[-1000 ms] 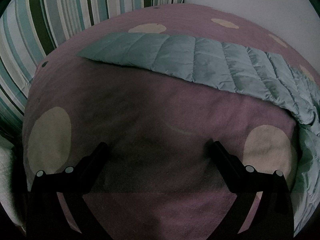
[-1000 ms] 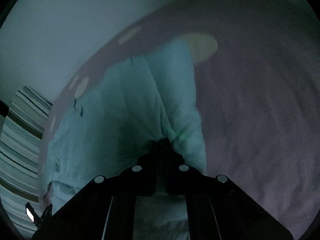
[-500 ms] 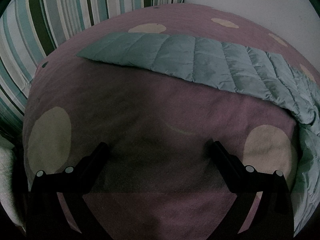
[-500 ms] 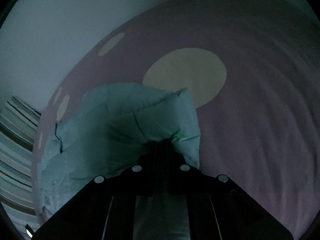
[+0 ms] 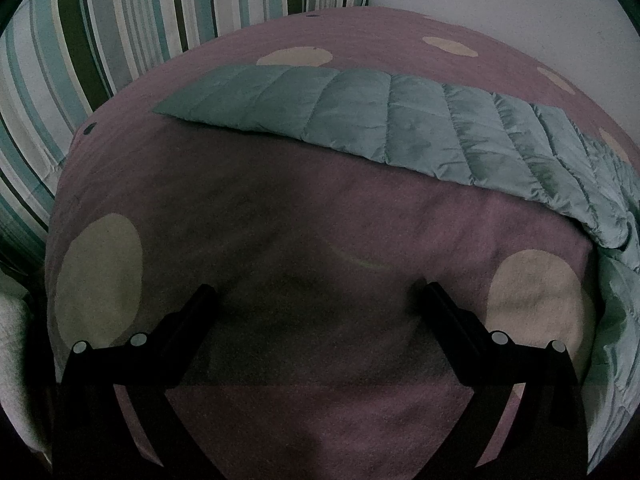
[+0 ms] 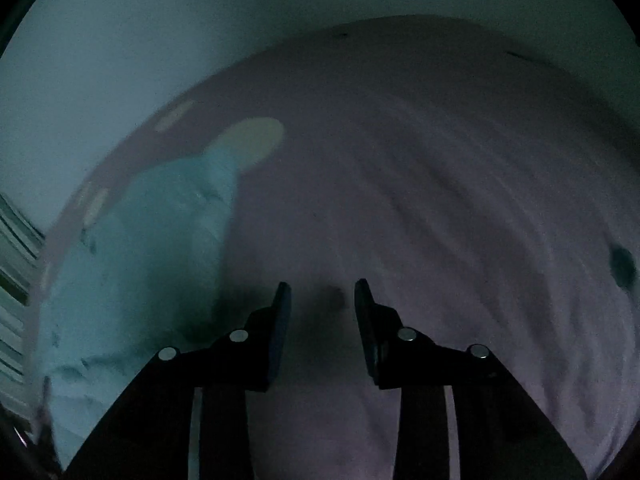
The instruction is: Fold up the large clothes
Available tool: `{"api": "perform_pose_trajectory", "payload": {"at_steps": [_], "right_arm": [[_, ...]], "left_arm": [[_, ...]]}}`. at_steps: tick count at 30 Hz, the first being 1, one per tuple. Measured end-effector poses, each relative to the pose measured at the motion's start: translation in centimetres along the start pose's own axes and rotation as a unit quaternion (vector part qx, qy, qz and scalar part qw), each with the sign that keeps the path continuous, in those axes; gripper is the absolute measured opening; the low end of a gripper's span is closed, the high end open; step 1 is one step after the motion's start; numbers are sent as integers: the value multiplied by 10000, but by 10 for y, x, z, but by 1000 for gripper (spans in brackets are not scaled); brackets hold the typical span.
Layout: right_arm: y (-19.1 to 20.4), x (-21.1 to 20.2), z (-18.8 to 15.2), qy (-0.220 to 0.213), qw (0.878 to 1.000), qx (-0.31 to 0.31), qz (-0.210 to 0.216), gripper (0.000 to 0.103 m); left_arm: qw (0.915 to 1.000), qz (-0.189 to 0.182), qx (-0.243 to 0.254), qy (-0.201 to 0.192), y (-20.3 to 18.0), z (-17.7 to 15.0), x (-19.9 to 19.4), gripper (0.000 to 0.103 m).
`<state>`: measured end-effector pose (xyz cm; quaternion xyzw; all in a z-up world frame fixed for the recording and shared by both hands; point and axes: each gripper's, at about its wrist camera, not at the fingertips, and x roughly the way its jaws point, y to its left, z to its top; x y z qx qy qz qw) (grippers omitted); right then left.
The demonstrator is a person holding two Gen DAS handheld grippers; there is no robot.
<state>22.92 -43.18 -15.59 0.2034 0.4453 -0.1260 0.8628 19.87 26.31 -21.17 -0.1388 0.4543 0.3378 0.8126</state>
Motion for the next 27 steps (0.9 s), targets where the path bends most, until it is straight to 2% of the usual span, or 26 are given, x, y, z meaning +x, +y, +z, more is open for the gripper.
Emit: {"api": "perform_pose_trajectory", "payload": {"at_steps": [3,6,9,11,13,22,27], "right_arm": [[-10,4,-15,64,9999,-9,-78,34],[-2,4,-18,-100,9990,-348,-262,38],[18,11,-20,-187,9968,-643,-435,63],[31,19,-21,-260,9929,-929,-691,69],[39,26,-18,-302,9903,-1066,-840,72],[41,35,-7,-272,9890,-955,-1100,90],[46,43,0,-283,9890,-907,-1133,94]], "left_arm": [[10000,8,4,-1,0,0,0,101],[10000,12,8,0,0,0,0,101],[10000,3,3,-2,0,0,0,101],[10000,1,4,1,0,0,0,101],[10000,4,10,5,0,0,1,101],[10000,-26,-12,11,2,0,0,101],[10000,-82,-47,25,3,1,-1,101]]}}
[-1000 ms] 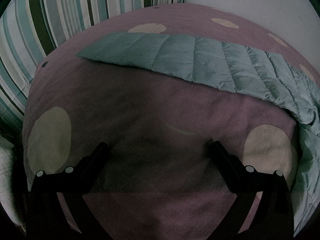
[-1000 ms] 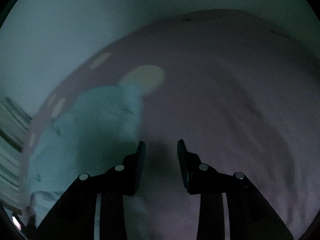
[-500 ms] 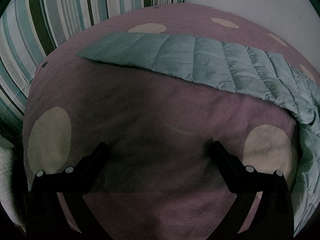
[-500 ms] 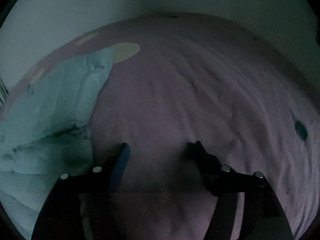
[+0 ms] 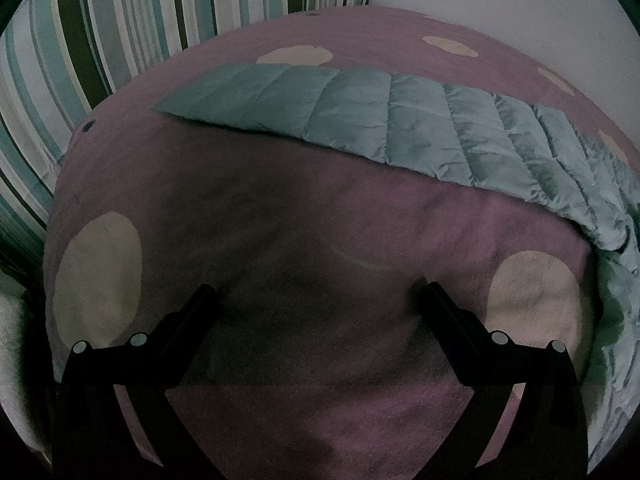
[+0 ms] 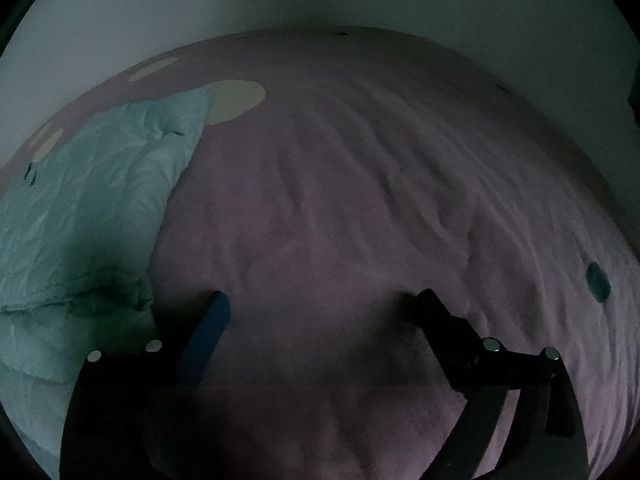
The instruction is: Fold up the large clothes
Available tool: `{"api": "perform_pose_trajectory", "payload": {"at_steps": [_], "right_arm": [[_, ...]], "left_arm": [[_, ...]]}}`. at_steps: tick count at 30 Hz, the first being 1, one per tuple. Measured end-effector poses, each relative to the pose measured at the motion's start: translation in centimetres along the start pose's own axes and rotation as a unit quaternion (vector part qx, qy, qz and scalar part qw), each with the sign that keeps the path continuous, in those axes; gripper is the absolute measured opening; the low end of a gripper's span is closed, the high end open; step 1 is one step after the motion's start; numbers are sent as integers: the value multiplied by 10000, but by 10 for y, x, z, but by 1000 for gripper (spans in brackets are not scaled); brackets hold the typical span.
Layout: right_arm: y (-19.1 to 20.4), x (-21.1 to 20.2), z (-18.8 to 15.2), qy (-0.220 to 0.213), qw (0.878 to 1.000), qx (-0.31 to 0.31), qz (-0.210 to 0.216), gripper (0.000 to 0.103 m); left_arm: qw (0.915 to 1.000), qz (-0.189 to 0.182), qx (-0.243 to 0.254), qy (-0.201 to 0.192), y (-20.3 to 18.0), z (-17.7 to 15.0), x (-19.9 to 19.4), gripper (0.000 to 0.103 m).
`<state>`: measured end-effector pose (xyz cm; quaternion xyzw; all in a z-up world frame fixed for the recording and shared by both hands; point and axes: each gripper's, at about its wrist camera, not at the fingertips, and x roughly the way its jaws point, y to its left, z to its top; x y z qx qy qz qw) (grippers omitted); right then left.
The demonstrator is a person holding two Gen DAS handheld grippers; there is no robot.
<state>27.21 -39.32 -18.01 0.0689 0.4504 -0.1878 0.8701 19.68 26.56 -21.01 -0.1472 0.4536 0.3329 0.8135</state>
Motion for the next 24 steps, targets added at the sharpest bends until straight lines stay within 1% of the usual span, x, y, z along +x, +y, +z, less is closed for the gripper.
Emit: {"api": "perform_pose_trajectory", "payload": {"at_steps": [3,6,9,10,12,13,14,15,16,19,21,22,23,24], "right_arm": [[5,4,2,-8,10000,-6,-61,96],[5,5,5,-2,10000,25,-52,97],[7,6,5,-7,10000,32,-57,97],[6,6,5,-6,10000,30,-48,97],[7,8,7,-4,10000,47,-28,97],[5,8,5,-4,10000,57,-24,97],[5,8,6,-4,10000,62,-19,98],[5,7,5,-6,10000,66,-19,98],[4,10,8,-5,10000,61,-12,98],[4,10,8,-5,10000,59,-10,98],[5,10,9,-5,10000,61,-11,98],[5,10,9,-4,10000,58,-15,98],[4,10,8,-5,10000,57,-14,98],[4,10,9,-5,10000,58,-15,98]], "left_arm": [[9998,-178,62,53,4,2,-1,101],[9989,-463,24,103,17,8,-2,101],[9984,-516,-202,55,38,19,-2,101],[9980,-518,-359,9,51,26,-1,100],[9968,-570,-551,-44,66,37,2,93],[9956,-629,-682,-95,77,46,4,87],[9943,-694,-803,-129,87,53,7,85],[9923,-787,-943,-142,96,61,10,84],[9886,-936,-1173,-112,109,70,17,84],[9797,-1254,-1564,-87,129,89,33,84],[9747,-1371,-1766,-78,140,99,46,83],[9722,-1449,-1836,-69,143,102,50,81],[9701,-1499,-1908,-61,147,106,56,77],[9684,-1527,-1973,-56,150,109,60,75]]}}
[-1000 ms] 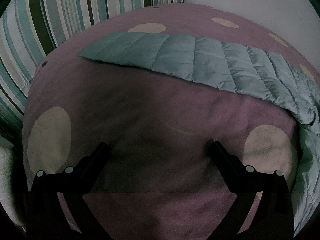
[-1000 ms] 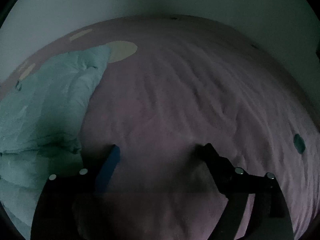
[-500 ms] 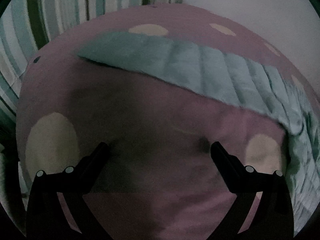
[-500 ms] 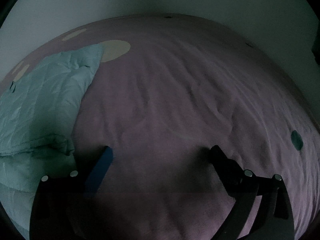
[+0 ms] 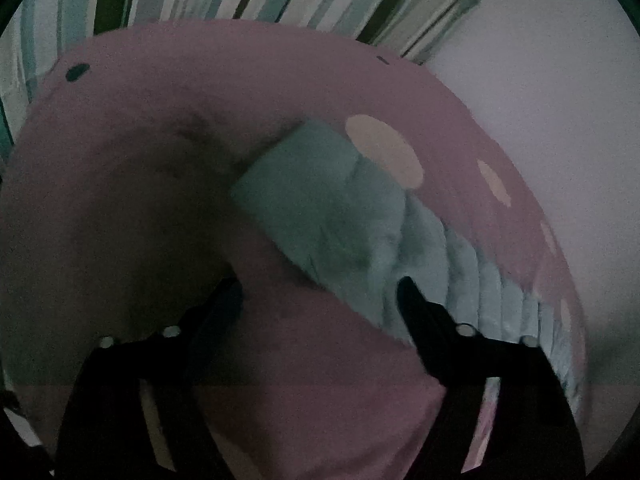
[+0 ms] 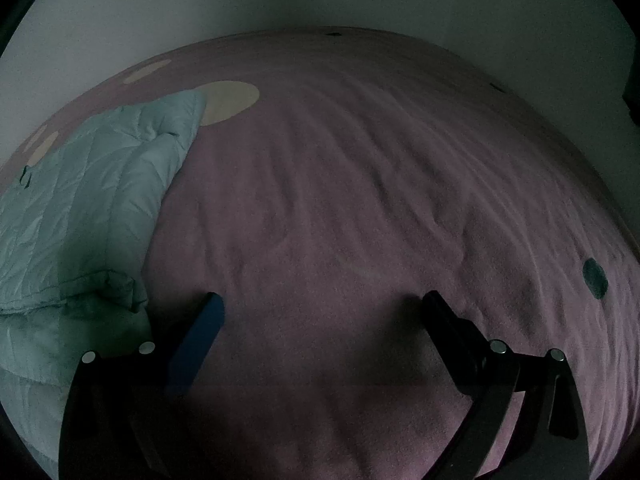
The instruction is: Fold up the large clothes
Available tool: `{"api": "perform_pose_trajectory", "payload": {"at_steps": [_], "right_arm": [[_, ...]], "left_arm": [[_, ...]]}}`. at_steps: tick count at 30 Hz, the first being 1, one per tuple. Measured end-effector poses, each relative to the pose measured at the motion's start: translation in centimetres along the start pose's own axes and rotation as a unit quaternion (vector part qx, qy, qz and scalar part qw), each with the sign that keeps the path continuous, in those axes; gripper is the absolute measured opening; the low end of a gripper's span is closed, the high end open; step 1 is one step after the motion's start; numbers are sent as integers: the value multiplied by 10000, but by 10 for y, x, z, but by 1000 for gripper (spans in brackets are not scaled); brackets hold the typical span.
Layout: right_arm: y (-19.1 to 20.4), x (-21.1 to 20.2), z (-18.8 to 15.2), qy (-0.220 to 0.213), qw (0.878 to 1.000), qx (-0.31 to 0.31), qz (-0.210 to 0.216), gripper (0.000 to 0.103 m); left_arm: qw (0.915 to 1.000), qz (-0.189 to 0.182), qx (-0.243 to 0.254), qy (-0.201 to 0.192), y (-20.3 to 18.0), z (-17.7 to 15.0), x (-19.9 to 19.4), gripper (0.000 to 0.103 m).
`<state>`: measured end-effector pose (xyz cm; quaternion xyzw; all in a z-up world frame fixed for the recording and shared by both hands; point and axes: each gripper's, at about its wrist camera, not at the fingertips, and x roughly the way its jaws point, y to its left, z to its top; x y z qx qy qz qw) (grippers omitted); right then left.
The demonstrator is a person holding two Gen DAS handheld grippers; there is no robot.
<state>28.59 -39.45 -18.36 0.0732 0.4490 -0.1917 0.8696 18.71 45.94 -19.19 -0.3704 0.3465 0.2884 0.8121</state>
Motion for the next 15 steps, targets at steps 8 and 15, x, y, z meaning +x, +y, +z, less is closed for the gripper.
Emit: {"api": "perform_pose_trajectory", "payload": {"at_steps": [8,15], "right_arm": [[-1,0,0,-3,10000,-4,2,98],[-1,-1,-1,-5,10000,0,4,98]], "left_arm": [[9996,133,-248,-87,11,29,20,40],[9993,209,-284,-147,7,35,16,5]]}}
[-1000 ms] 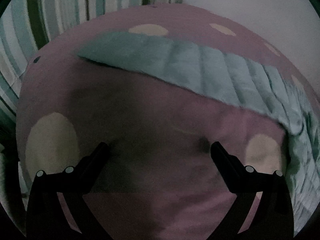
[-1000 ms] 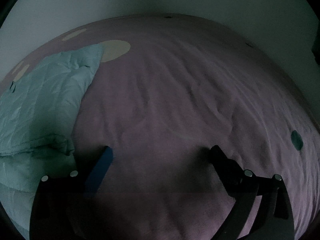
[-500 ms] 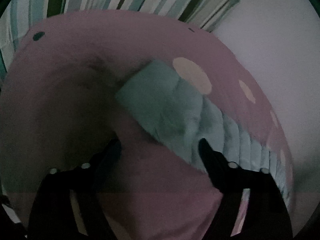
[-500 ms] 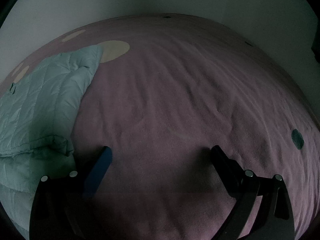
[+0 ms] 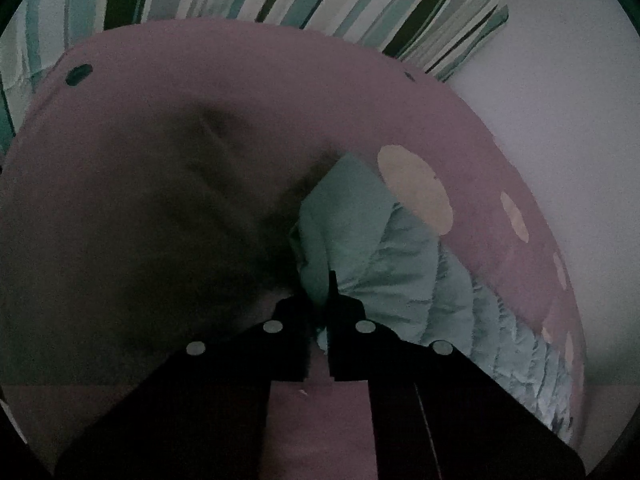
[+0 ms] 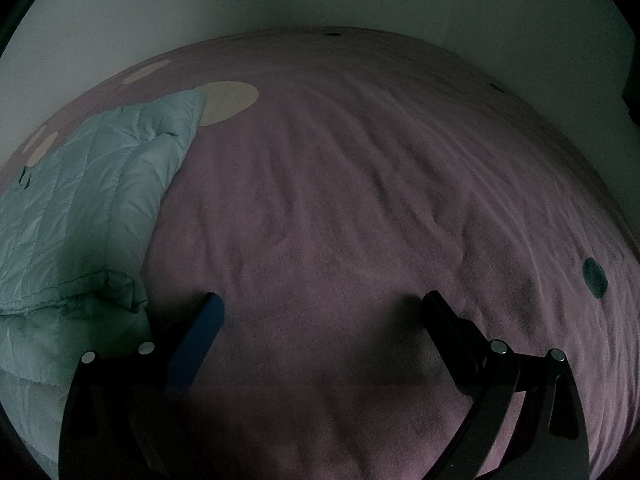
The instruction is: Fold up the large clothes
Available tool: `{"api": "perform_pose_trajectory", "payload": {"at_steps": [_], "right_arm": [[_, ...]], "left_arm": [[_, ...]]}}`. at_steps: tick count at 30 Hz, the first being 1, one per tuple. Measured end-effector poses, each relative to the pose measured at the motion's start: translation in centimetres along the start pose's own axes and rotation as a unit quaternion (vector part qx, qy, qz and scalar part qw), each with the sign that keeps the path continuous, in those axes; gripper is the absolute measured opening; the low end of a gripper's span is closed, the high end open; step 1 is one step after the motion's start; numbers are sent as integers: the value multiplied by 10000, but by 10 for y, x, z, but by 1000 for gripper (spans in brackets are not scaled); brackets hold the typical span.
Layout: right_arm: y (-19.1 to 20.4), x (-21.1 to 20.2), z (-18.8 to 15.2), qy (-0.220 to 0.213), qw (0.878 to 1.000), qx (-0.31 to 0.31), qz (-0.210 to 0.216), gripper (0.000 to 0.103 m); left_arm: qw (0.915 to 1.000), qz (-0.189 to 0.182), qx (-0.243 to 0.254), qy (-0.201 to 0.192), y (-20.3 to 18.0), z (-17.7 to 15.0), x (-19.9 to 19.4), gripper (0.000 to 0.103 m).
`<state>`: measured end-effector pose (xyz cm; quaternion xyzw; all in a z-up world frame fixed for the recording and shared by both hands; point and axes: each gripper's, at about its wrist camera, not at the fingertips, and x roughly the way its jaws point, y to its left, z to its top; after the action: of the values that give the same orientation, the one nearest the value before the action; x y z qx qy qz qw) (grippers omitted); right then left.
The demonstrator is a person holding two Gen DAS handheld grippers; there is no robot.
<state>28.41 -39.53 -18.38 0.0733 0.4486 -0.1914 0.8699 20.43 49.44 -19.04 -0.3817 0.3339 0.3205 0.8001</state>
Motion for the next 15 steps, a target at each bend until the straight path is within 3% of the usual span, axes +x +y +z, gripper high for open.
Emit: {"api": "perform_pose_trajectory", "payload": {"at_steps": [4,9,15], "right_arm": [[0,0,0,-4,10000,9,5,98],[0,1,1,-6,10000,20,19,98],[-8,-4,-5,-11,10000,57,50,98]], "left_arm": [[9988,19,373,-310,-26,-8,-27,4],[9925,-308,1005,-620,-82,-27,-66,4],[9716,-1001,2010,-741,-181,-82,-111,4]]}}
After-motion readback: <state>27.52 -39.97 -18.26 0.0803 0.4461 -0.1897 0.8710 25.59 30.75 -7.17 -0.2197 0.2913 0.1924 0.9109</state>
